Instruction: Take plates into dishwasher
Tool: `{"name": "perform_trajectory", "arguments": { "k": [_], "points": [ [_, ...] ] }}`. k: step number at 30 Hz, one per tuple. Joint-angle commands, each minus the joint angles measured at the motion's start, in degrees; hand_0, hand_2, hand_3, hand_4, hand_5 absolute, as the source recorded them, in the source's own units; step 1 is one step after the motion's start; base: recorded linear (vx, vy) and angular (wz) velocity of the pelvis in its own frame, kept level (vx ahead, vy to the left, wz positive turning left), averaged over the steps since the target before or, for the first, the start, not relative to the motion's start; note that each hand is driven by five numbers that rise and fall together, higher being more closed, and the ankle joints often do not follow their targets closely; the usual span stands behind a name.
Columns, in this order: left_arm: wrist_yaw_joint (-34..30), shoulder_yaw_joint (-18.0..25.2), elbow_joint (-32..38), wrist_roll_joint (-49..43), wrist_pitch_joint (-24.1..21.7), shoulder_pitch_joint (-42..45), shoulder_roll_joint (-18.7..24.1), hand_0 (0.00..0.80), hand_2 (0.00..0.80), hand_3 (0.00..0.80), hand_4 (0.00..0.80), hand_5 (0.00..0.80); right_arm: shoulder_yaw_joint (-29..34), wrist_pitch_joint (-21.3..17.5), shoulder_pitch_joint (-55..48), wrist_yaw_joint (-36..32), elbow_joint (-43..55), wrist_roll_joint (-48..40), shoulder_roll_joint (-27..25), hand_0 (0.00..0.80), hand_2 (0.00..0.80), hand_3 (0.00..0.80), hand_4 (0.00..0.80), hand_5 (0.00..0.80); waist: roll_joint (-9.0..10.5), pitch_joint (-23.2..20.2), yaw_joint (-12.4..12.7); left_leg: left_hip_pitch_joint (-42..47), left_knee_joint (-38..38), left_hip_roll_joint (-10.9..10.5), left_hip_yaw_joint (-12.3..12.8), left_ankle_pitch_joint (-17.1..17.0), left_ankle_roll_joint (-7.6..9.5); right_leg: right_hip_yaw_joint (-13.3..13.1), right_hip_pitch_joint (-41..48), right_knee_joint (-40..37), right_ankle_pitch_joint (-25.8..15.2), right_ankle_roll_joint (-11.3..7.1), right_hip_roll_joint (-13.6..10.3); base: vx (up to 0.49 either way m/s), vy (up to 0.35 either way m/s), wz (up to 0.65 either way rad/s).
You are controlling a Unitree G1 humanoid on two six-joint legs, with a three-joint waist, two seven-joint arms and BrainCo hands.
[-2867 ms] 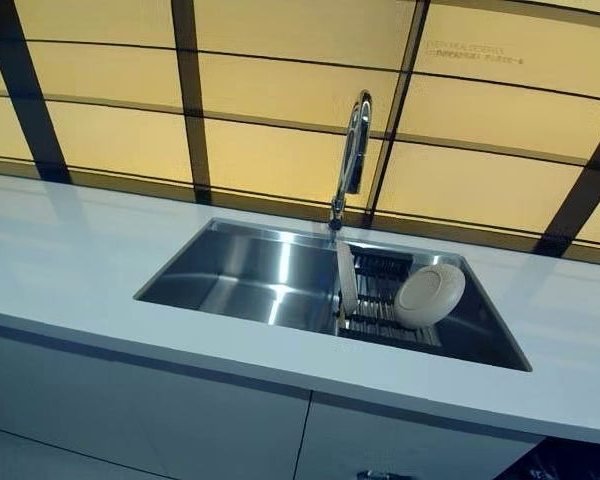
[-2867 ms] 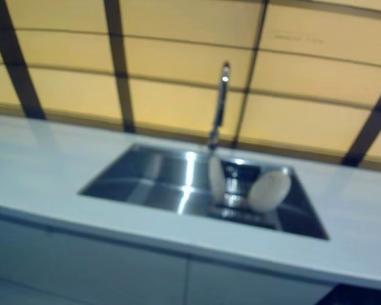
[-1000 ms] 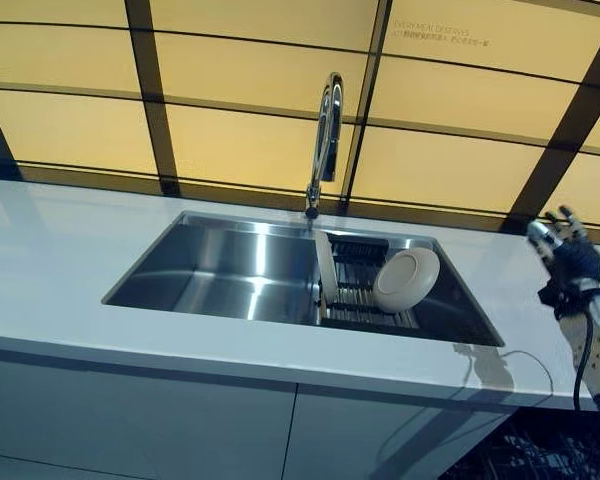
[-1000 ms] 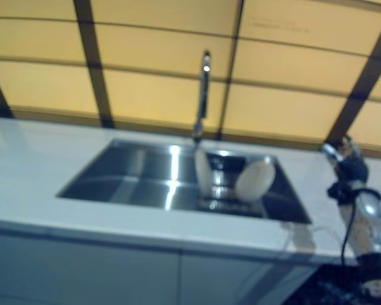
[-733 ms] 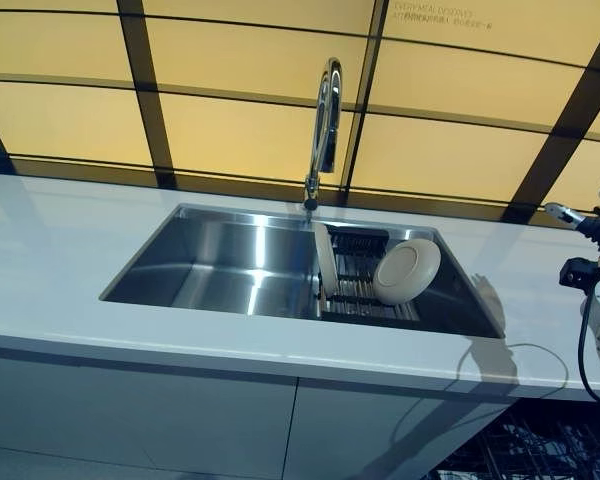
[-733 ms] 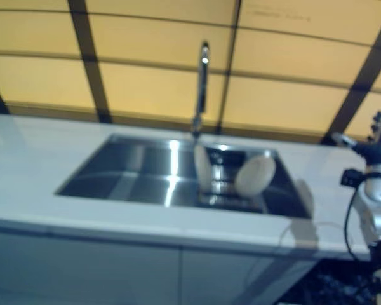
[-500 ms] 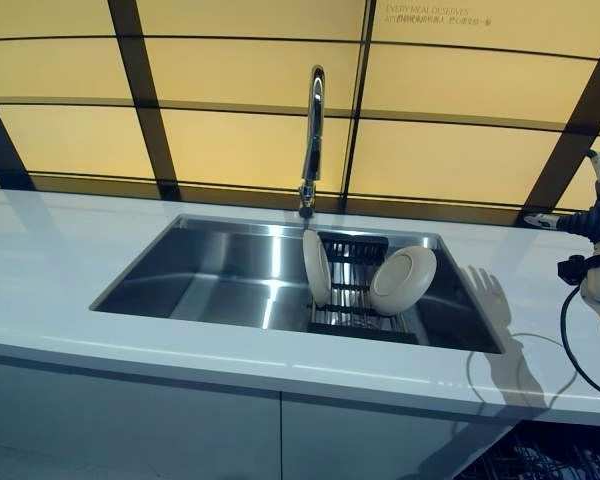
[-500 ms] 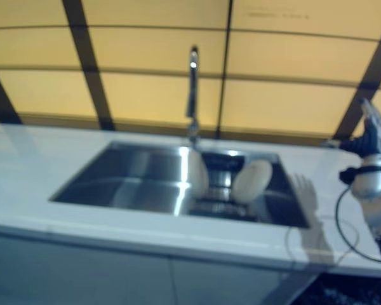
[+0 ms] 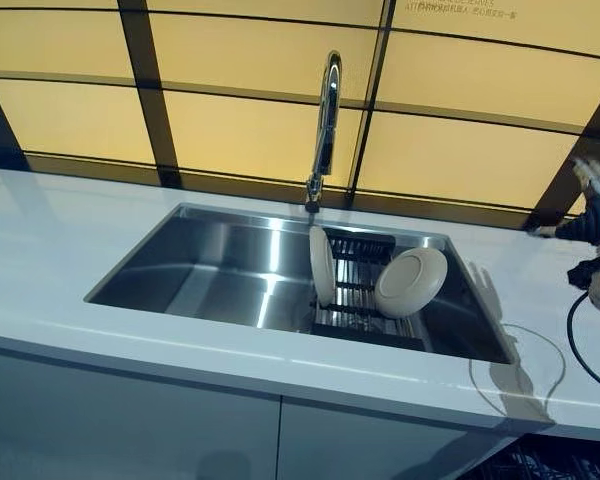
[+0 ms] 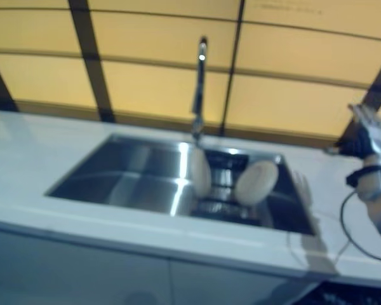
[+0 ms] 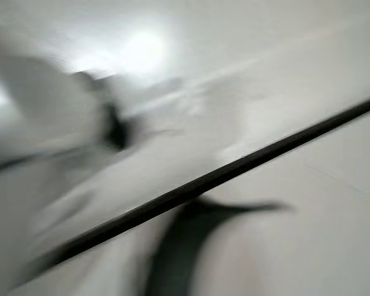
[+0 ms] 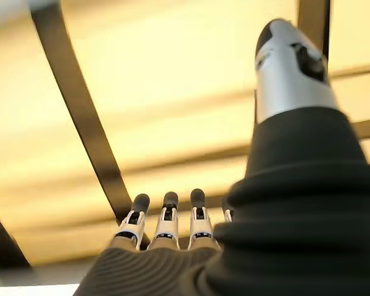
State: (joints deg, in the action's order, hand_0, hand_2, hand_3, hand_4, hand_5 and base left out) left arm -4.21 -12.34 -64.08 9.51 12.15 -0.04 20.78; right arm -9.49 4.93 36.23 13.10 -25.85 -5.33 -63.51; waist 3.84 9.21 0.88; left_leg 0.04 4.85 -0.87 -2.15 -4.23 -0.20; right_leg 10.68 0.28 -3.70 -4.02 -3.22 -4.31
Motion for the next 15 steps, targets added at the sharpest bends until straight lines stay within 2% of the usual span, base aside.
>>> {"name": "perform_trajectory", "arguments": {
  "k": [1, 3, 15],
  "points": [
    [-1.42, -1.76, -1.09, -1.95, -0.8, -2.44, 1.93, 0.0, 0.0, 0.0, 0.0, 0.0, 3.74, 3.58, 3.7, -7.88, -1.78, -18.72, 3.93, 0.0, 0.0, 0.0, 0.0, 0.0, 0.19, 1.82, 2.67, 1.97, -0.61, -2.24, 2.84, 6.34, 2.76, -0.42, -6.13, 5.98, -0.41, -5.57, -1.81, 0.0, 0.0, 0.0],
    [-1.61, -1.7, -1.26, -2.18, -1.15, -2.23, 1.87, 0.0, 0.0, 0.0, 0.0, 0.0, 5.15, 4.97, 3.57, -10.41, -3.09, -23.79, 6.26, 0.0, 0.0, 0.0, 0.0, 0.0, 0.19, 1.97, 2.73, 2.23, -0.61, -2.1, 3.2, 6.51, 2.66, -0.09, -6.16, 6.1, -0.41, -5.53, -1.91, 0.0, 0.0, 0.0],
    [-1.22, -1.15, -1.71, -3.35, -2.58, -0.59, 2.41, 0.0, 0.0, 0.0, 0.0, 0.0, 7.27, 9.09, 3.48, -15.5, -7.44, -38.57, 9.2, 0.0, 0.0, 0.0, 0.0, 0.0, 1.05, 2.4, 3.15, 3.35, -0.46, -1.53, 3.8, 6.96, 2.45, 0.81, -6.52, 6.8, -0.61, -5.6, -1.99, 0.036, -0.012, 0.01]
  ]
}}
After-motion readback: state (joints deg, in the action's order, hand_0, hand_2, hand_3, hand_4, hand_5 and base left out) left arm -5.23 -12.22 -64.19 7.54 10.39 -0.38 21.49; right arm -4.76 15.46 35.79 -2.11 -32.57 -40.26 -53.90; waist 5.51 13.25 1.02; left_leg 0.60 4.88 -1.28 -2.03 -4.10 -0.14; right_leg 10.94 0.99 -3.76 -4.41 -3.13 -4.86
